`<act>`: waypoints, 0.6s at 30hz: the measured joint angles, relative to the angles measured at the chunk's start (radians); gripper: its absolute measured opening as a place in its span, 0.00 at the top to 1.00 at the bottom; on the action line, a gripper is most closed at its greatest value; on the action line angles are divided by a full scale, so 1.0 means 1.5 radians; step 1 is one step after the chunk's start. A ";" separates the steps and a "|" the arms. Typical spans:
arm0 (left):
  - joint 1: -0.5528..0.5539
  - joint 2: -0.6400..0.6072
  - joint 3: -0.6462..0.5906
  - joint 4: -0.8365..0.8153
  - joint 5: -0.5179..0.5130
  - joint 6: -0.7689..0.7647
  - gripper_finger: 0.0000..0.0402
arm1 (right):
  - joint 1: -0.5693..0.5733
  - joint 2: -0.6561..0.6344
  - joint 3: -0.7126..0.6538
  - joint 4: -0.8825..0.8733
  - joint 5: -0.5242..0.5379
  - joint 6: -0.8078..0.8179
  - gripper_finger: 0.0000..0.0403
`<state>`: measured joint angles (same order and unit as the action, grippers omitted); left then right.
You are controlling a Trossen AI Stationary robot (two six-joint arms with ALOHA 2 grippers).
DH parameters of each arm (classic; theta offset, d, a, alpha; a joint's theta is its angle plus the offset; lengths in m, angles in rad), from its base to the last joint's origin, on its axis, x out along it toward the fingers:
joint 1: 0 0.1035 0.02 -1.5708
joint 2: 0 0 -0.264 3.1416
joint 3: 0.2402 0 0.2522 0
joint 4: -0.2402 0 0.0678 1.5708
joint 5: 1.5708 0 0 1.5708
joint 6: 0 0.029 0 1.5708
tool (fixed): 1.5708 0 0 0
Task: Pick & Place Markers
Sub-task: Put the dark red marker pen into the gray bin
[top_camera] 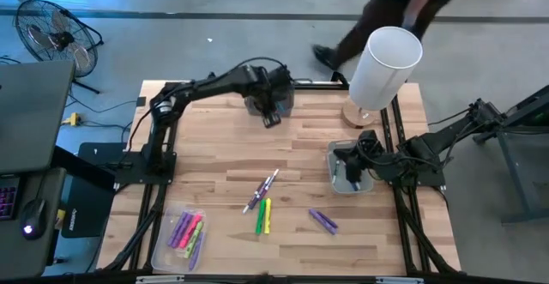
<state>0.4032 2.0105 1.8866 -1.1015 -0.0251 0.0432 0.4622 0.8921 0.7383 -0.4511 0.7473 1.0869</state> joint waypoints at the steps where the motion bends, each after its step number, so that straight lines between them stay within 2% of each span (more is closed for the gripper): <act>1: -0.018 -0.006 0.001 0.004 0.012 -0.012 0.97 | 0.000 0.000 0.000 0.000 -0.012 -0.008 1.00; 3: -0.055 -0.017 0.001 -0.002 0.049 -0.028 0.98 | 0.000 0.000 0.000 0.000 -0.037 -0.028 1.00; 6: -0.122 -0.021 0.002 0.012 0.078 -0.050 0.94 | 0.000 0.000 0.000 -0.001 -0.076 -0.074 1.00; 10: -0.206 -0.020 0.001 0.005 0.077 -0.048 0.93 | 0.000 0.000 0.000 -0.016 -0.154 -0.184 1.00; 13: -0.261 -0.020 0.001 0.010 0.048 -0.069 0.97 | 0.000 0.000 0.000 -0.014 -0.192 -0.249 1.00; 15: -0.296 -0.020 -0.007 0.028 0.030 -0.096 0.99 | 0.000 0.000 0.000 -0.008 -0.202 -0.256 1.00; 18: -0.342 -0.020 -0.044 0.098 0.041 -0.089 0.99 | 0.000 0.000 0.000 0.003 -0.213 -0.218 1.00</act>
<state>-0.1092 1.9810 1.8210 -0.9541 0.0365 -0.0908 0.4622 0.8921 0.7383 -0.4459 0.4283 0.7593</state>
